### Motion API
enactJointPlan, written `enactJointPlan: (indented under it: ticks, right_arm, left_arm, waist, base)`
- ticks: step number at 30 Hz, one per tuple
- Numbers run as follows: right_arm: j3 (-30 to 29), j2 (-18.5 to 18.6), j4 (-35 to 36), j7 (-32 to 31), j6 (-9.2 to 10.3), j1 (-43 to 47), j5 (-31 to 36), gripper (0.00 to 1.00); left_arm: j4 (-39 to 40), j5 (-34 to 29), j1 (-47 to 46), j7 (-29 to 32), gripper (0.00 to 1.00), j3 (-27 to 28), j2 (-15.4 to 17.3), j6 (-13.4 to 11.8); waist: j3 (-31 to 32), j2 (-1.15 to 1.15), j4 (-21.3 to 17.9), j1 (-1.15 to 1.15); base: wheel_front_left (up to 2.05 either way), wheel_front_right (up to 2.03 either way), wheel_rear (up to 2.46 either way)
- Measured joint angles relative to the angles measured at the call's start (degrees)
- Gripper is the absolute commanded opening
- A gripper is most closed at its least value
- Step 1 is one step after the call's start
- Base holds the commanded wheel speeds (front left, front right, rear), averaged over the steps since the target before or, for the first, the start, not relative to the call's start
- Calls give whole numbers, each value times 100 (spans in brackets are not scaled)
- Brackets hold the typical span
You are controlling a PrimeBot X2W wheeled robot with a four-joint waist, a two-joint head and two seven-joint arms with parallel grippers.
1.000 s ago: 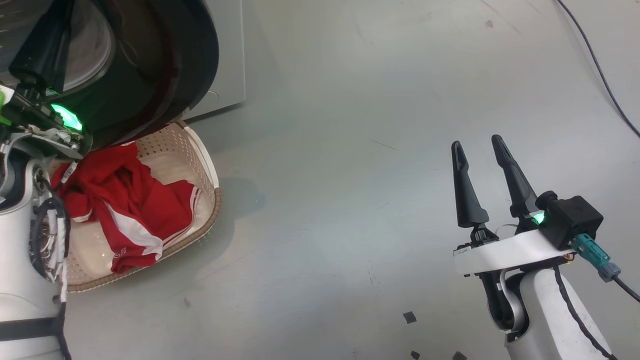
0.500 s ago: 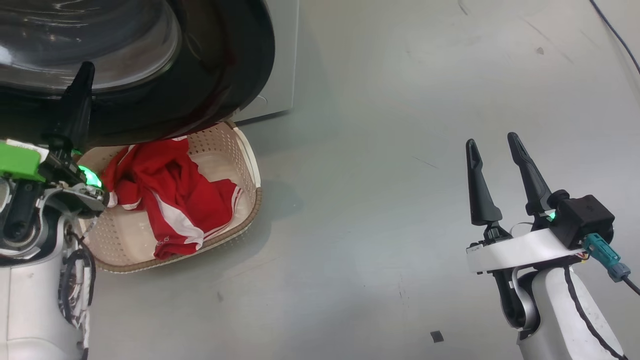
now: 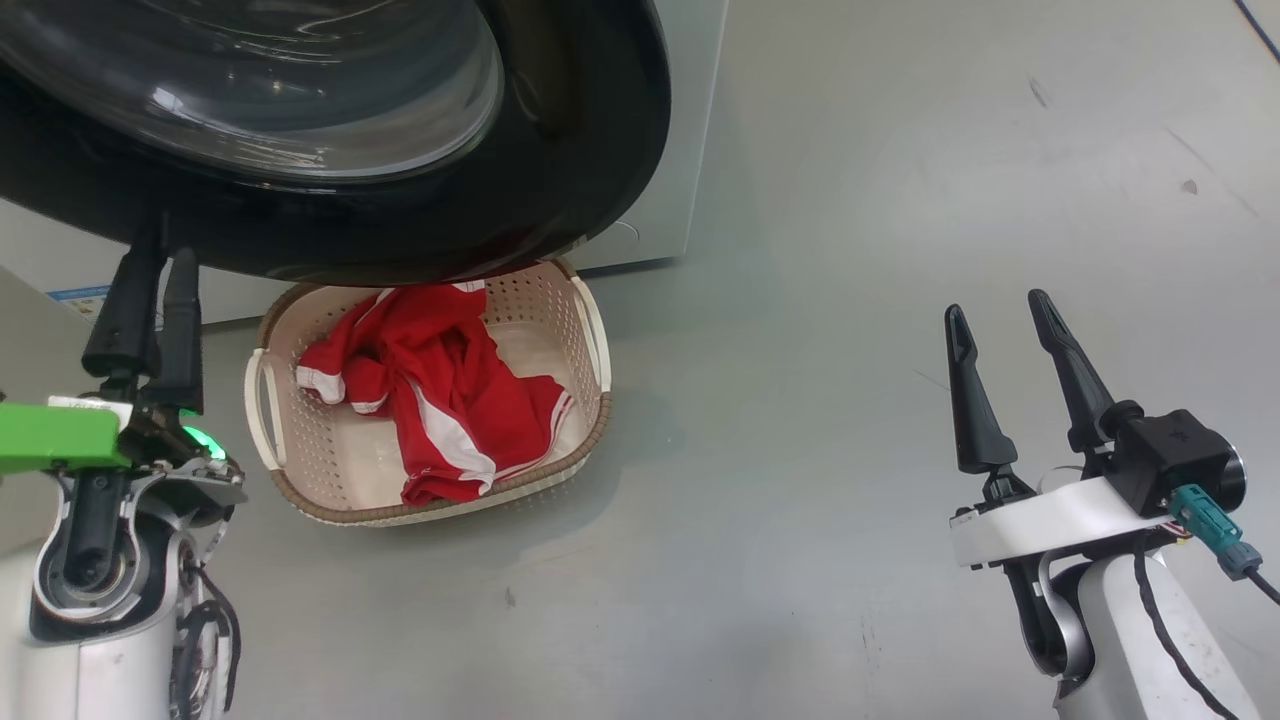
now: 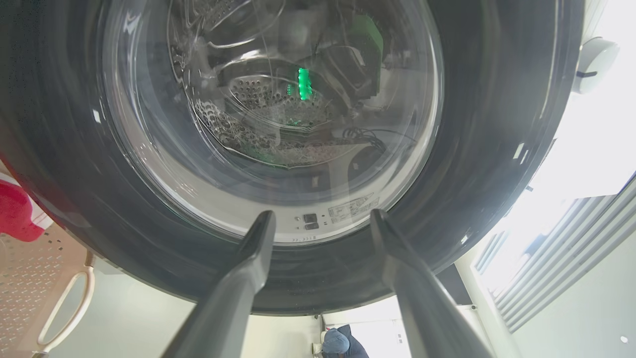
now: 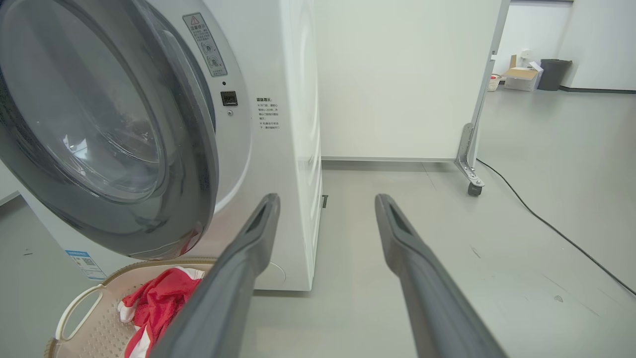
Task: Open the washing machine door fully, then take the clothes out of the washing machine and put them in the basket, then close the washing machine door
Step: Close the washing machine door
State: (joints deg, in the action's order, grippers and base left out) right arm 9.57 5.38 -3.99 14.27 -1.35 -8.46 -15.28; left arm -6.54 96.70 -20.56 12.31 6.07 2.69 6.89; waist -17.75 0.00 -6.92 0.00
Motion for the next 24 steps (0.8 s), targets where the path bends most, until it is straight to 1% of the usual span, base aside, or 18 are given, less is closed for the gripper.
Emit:
enactJointPlan:
  ticks: [2, 4, 6, 11, 12, 13, 14, 18, 19, 21, 24]
  right_arm:
    - [0, -1, -10, 0, 0, 28, 35, 100]
    - [-1, -1, -29, 0, 1, 77, 36, 100]
    - [0, -1, -59, 0, 0, 102, 37, 100]
    - [-38, 31, -76, 1, 5, 195, 91, 100]
    - [-63, 42, -78, 1, 10, 220, 99, 100]
    - [-101, 52, -77, 1, 48, 233, 102, 100]
    - [-138, 57, -76, 1, 62, 240, 104, 100]
    - [-205, 86, -74, 1, 93, 293, 104, 100]
    - [-210, 91, -75, 1, 94, 311, 105, 100]
    - [-214, 98, -75, 1, 100, 331, 121, 100]
    - [-210, 99, -77, 2, 100, 355, 130, 100]
  left_arm:
    - [112, -41, 147, -159, 100, 97, -4, 0]
    - [210, -312, 299, -315, 100, 131, 0, 0]
    - [333, -425, 453, -552, 100, 214, -8, 0]
    - [776, -1324, 700, -1104, 100, 268, 21, 0]
    - [878, -1630, 730, -1215, 100, 233, 83, 0]
    - [995, -1800, 751, -1312, 100, 226, 114, 0]
    - [1118, -1827, 762, -1459, 100, 261, 102, 0]
    - [1415, -2874, 915, -1909, 100, 84, 389, 1]
    - [1445, -3225, 994, -1997, 100, 0, 522, 2]
    - [1451, -3876, 1168, -2209, 100, -130, 740, 2]
    - [1405, -4713, 1428, -2469, 100, -341, 961, 3]
  waist:
    - [69, 0, 85, 0]
    - [145, 0, 159, 0]
    - [228, 0, 220, 0]
    - [430, 0, 346, 0]
    - [468, 0, 369, 0]
    - [502, 0, 393, 0]
    - [536, 0, 417, 0]
    - [665, 0, 492, 0]
    - [696, 0, 508, 0]
    - [759, 0, 535, 0]
    - [851, 0, 566, 0]
  base:
    - [0, 0, 0]
    - [0, 0, 0]
    - [0, 0, 0]
    - [0, 0, 0]
    - [0, 0, 0]
    - [0, 0, 0]
    - [0, 0, 0]
    - [0, 0, 0]
    - [0, 0, 0]
    - [0, 0, 0]
    - [0, 0, 0]
